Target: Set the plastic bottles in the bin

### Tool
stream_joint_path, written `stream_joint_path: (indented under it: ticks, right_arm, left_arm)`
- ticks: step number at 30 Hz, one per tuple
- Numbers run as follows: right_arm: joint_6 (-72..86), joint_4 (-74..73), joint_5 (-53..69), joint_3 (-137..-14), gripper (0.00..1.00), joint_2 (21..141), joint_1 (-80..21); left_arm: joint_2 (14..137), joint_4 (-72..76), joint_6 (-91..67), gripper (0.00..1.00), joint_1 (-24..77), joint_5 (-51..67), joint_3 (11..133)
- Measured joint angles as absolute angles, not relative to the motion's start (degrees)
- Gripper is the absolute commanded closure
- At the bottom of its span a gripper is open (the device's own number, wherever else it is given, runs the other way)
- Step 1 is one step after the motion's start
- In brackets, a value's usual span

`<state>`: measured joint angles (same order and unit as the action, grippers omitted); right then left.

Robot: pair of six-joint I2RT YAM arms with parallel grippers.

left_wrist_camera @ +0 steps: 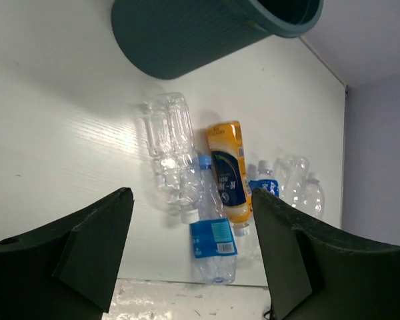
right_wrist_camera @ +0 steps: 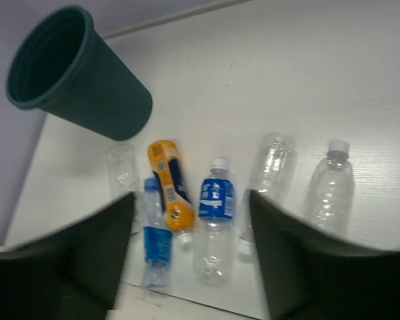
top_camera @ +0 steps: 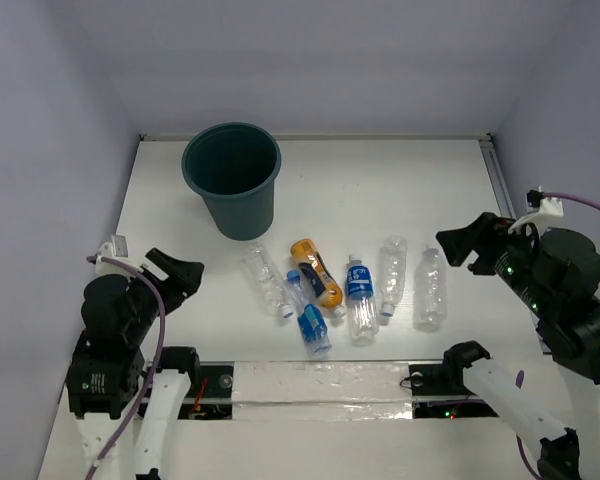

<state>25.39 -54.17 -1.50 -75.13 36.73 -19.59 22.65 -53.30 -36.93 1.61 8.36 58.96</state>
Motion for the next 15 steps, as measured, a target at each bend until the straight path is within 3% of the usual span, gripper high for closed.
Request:
stream_joint_path:
  ticks: [2, 3, 5, 6, 8, 9, 15]
  right_arm:
    - [25.5, -54.8, -1.5, -75.1, 0.68, 36.7, -19.6]
    - [25.7, -55.1, -1.6, -75.0, 0.83, 36.6, -19.6]
    - [25.9, -55.7, -1.7, -74.8, 0.95, 36.6, -19.6]
    - [26.0, -55.9, -1.7, -74.7, 1.00, 36.6, -19.6]
    - [26.2, -56.2, -1.7, -74.0, 1.00, 36.6, -19.6]
    - [26.2, -56.2, -1.6, -73.6, 1.00, 36.6, -19.6]
    - [26.5, -56.1, 0.3, -69.8, 1.00, 36.8, -19.6]
  left_arm:
    - [22.6, -52.8, -37.4, 0.35, 1.6, 10.2, 57.4]
    - [22.6, -52.4, -37.6, 0.46, 1.6, 11.0, 56.4]
    - [22.5, -51.5, -38.5, 0.54, 1.6, 13.0, 54.0]
    - [22.3, -50.7, -38.9, 0.70, 1.6, 14.1, 52.4]
    - [21.9, -49.1, -40.1, 0.84, 1.6, 16.3, 48.9]
    - [21.8, -48.4, -40.4, 0.99, 1.6, 17.2, 47.0]
    - [23.7, -45.1, -42.5, 1.00, 1.6, 19.5, 38.8]
